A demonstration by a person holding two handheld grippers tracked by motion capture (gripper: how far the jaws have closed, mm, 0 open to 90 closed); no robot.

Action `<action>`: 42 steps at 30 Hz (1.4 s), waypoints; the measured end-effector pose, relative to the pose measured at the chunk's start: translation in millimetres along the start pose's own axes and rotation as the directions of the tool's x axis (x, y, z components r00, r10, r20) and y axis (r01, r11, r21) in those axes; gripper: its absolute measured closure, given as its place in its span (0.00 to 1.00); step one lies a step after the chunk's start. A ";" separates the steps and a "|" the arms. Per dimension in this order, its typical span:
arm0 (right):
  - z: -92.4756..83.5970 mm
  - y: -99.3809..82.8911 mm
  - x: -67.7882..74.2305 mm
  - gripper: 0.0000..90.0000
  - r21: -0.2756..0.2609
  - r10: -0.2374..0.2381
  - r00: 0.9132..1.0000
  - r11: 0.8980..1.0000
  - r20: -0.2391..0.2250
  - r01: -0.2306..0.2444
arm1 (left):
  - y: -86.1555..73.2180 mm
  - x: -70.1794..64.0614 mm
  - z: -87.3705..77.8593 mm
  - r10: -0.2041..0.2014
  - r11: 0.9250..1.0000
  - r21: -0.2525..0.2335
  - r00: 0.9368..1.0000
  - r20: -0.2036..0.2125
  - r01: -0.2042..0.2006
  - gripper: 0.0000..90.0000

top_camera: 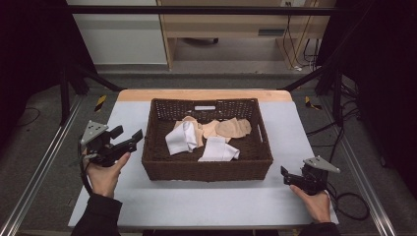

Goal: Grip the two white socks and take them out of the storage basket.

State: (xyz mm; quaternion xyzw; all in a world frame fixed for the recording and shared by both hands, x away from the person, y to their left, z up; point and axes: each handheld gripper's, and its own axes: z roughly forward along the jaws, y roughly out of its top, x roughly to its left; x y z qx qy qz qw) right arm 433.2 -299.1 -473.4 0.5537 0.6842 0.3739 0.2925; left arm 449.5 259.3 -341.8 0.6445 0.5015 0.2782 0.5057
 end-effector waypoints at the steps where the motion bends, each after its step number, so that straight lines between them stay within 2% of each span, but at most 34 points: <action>1: 0.0 0.0 0.0 0.09 0.000 0.000 1.000 1.000 0.000 0.000 | 1.1 -2.4 2.1 0.004 1.000 0.002 1.000 0.002 -0.004 0.29; 5: 0.0 0.1 -0.1 0.09 0.000 -0.002 1.000 1.000 -0.002 0.002 | 5.7 -11.8 12.7 0.020 1.000 0.006 1.000 0.018 -0.020 0.29; 12: 0.1 0.1 0.0 0.09 -0.001 0.000 1.000 1.000 -0.001 0.000 | 11.2 -20.9 24.3 0.045 0.999 0.019 0.999 0.019 -0.045 0.29; 28: 1.5 0.1 0.5 0.09 0.010 -0.002 1.000 1.000 0.002 0.002 | 24.9 -43.9 62.2 0.101 0.993 0.057 0.995 0.027 -0.102 0.25; 34: 1.6 0.1 0.3 0.10 0.011 -0.005 1.000 1.000 0.005 0.005 | 27.8 -52.6 82.0 0.101 0.992 0.069 0.994 0.032 -0.103 0.24; 40: 1.6 0.2 0.3 0.10 0.011 -0.004 1.000 1.000 0.004 0.004 | 27.1 -62.3 100.8 0.129 0.988 0.077 0.991 0.034 -0.131 0.22; 42: 1.5 0.2 0.4 0.10 0.010 -0.006 1.000 1.000 0.000 0.006 | 26.5 -64.5 107.0 0.127 0.988 0.084 0.991 0.033 -0.129 0.21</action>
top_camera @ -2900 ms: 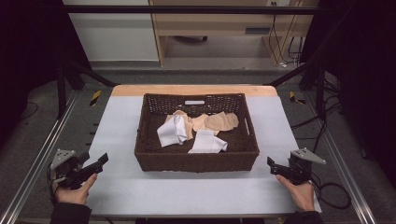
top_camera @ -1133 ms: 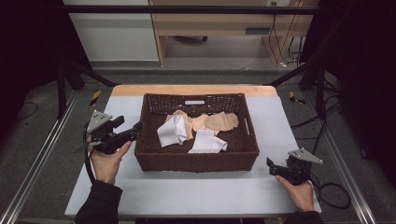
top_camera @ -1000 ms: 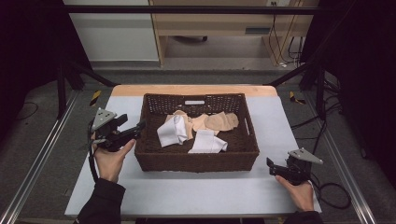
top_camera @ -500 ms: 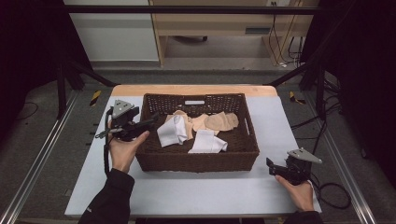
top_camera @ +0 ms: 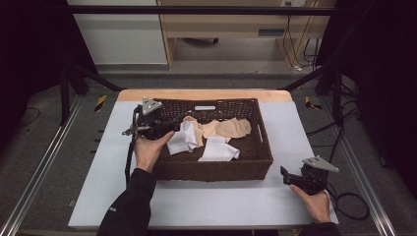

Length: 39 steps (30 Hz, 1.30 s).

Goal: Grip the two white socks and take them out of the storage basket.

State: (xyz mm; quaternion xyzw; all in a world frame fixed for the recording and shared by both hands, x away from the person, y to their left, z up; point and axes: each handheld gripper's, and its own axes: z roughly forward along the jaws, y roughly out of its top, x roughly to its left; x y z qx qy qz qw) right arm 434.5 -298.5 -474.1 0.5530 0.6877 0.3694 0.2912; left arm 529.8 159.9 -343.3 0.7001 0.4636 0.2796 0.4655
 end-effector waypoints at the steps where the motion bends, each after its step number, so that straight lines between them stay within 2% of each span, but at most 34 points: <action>1: 0.0 0.0 0.0 0.10 0.001 0.002 1.000 1.000 0.002 -0.002 | -0.1 -0.7 3.8 -0.003 1.000 0.006 1.000 0.000 0.003 0.19; 7: -0.4 -0.3 0.1 0.10 -0.001 0.002 1.000 1.000 -0.001 -0.002 | -2.2 -4.9 27.5 0.023 0.999 0.048 0.999 -0.029 -0.021 0.20; 9: -0.3 -0.4 0.2 0.10 0.000 0.002 1.000 1.000 -0.002 -0.002 | -4.3 -4.1 38.8 0.013 0.998 0.067 1.000 -0.021 -0.011 0.20; 12: -0.2 -0.4 0.4 0.10 0.000 0.003 1.000 1.000 -0.004 -0.003 | -5.3 -3.6 44.4 0.021 0.997 0.079 0.999 -0.031 -0.019 0.20; 17: -0.2 -0.4 0.5 0.10 0.001 0.003 1.000 1.000 -0.005 -0.003 | -8.2 -0.4 56.5 0.007 0.995 0.104 0.999 -0.050 -0.002 0.21; 24: 0.1 -0.5 0.5 0.10 0.002 0.001 1.000 1.000 -0.005 -0.001 | -16.5 0.3 70.7 0.028 0.986 0.167 0.997 -0.076 -0.015 0.26; 26: 0.1 -0.4 0.3 0.10 0.001 0.000 1.000 1.000 -0.006 0.000 | -18.6 1.1 73.5 0.020 0.985 0.174 0.997 -0.078 -0.006 0.27; 32: 0.5 -0.5 0.5 0.10 0.004 -0.001 1.000 1.000 -0.006 0.001 | -21.8 3.0 77.8 0.015 0.979 0.202 0.997 -0.073 0.000 0.33; 35: 0.6 -0.6 0.6 0.10 0.003 -0.002 1.000 1.000 -0.004 0.002 | -25.1 4.5 81.9 0.002 0.972 0.234 0.999 -0.054 0.011 0.35; 39: 0.7 -0.5 0.8 0.10 0.006 0.001 1.000 1.000 -0.008 -0.001 | -27.5 2.9 85.1 0.033 0.966 0.259 0.998 -0.060 -0.016 0.38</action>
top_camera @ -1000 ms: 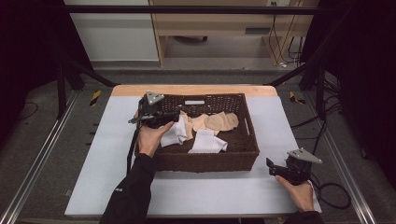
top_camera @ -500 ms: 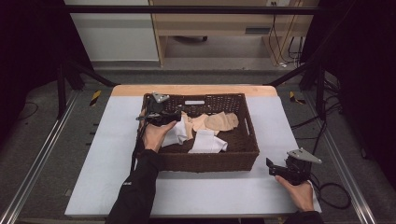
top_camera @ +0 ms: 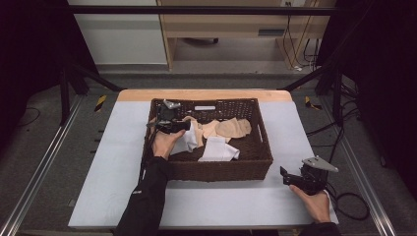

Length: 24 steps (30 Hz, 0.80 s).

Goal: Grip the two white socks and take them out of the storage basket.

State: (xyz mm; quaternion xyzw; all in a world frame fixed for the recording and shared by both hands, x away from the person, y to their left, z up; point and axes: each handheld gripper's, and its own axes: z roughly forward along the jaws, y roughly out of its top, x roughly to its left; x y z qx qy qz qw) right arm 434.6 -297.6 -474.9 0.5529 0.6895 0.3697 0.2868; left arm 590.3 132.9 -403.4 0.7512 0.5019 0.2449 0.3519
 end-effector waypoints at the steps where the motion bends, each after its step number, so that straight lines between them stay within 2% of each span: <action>1: 0.2 -0.1 0.0 0.10 0.000 -0.004 1.000 1.000 0.002 0.004 | -0.5 -0.2 0.9 0.004 1.000 0.008 1.000 -0.005 -0.004 0.39; 7: 0.5 -0.2 0.0 0.10 0.002 -0.004 1.000 1.000 0.001 0.004 | -3.7 -1.7 7.3 0.023 0.997 0.068 1.000 0.006 -0.023 0.40; 10: 0.7 -0.3 0.0 0.10 0.003 -0.006 1.000 1.000 0.002 0.006 | -5.1 -3.0 9.5 0.022 0.996 0.087 1.000 0.014 -0.023 0.41; 13: 0.6 -0.3 0.1 0.10 0.004 -0.004 1.000 1.000 0.002 0.004 | -6.4 -2.2 11.2 0.004 0.994 0.111 1.000 0.014 -0.005 0.44; 18: 0.7 -0.2 -0.1 0.10 0.005 -0.006 1.000 1.000 0.001 0.006 | -7.1 -0.3 12.2 -0.029 0.988 0.149 1.000 -0.006 0.030 0.60; 20: 0.6 -0.2 0.0 0.10 0.004 -0.005 1.000 1.000 0.000 0.005 | -7.4 -0.8 12.2 -0.044 0.983 0.177 0.999 0.002 0.043 0.68; 21: 0.5 -0.2 0.1 0.10 0.004 -0.003 1.000 1.000 -0.001 0.003 | -7.3 -1.1 11.9 -0.048 0.982 0.185 0.999 0.003 0.046 0.76; 24: 0.5 -0.1 0.0 0.10 0.004 -0.005 1.000 1.000 -0.002 0.005 | -6.6 -2.4 9.9 -0.059 0.977 0.206 0.998 0.005 0.056 0.82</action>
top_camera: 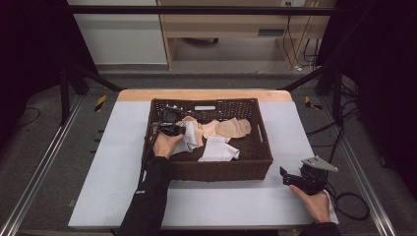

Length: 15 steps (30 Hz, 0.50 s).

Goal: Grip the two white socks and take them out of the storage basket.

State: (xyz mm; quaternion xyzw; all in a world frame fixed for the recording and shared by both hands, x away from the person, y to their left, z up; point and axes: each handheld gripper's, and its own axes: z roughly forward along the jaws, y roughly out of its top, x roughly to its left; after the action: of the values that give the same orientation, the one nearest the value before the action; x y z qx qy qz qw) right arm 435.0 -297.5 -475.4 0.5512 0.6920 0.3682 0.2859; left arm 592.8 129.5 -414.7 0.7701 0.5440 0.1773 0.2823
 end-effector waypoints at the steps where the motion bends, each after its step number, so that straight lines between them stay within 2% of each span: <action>1: 0.0 0.0 0.0 0.10 0.001 -0.001 1.000 1.000 0.000 0.001 | 0.1 -0.2 -1.1 -0.004 1.000 0.005 1.000 0.005 0.004 0.86; 5: -0.3 0.1 -0.1 0.10 0.000 0.001 1.000 1.000 0.001 -0.001 | 0.6 -2.4 -7.2 0.005 1.000 -0.024 1.000 0.027 -0.004 0.91; 9: -0.8 0.2 -0.2 0.10 -0.001 0.003 1.000 1.000 0.001 -0.003 | 1.0 -3.8 -16.4 0.033 0.994 -0.103 0.999 0.040 -0.029 0.92; 12: -0.5 0.2 -0.4 0.10 -0.001 -0.001 1.000 1.000 0.003 0.001 | 1.6 -2.7 -24.0 0.041 0.984 -0.178 0.998 0.050 -0.031 0.92; 15: -0.5 0.2 -0.4 0.10 -0.002 0.000 1.000 1.000 0.003 0.000 | 2.5 -1.8 -32.5 0.046 0.968 -0.250 0.998 0.034 -0.037 0.91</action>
State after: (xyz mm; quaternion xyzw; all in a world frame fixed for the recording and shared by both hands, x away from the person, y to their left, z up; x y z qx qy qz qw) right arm 434.7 -298.0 -474.9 0.5514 0.6913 0.3679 0.2875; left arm 575.2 135.1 -387.9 0.7431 0.4955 0.2347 0.3836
